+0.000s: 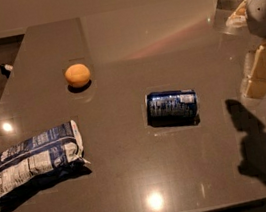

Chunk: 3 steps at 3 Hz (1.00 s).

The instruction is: Place pepsi can upright

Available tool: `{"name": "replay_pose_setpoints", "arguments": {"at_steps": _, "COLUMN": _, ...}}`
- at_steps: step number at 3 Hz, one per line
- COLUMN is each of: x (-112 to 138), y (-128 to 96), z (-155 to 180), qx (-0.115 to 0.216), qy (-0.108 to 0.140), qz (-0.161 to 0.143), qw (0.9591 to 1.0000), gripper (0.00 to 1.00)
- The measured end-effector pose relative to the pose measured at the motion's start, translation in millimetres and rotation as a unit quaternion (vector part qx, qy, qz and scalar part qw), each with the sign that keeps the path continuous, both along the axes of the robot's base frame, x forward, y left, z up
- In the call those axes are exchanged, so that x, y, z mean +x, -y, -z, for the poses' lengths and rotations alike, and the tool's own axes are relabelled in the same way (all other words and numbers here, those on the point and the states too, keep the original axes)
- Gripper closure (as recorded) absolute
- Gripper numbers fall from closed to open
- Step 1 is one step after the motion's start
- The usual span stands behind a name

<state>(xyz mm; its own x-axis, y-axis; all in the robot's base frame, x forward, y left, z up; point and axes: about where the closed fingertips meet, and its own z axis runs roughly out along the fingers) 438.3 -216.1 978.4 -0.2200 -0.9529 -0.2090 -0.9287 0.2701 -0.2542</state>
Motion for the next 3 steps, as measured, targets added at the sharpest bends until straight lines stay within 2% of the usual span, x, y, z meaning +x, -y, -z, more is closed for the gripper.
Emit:
{"name": "replay_pose_setpoints", "arguments": {"at_steps": 1, "x": 0, "y": 0, "z": 0, "qx": 0.0, "qy": 0.0, "qz": 0.0, "qw": 1.0, "gripper": 0.0}}
{"name": "replay_pose_setpoints", "arguments": {"at_steps": 3, "x": 18, "y": -45, "z": 18, "qx": -0.011, "qy": -0.03, "qz": -0.017, "qw": 0.9993, "gripper": 0.0}}
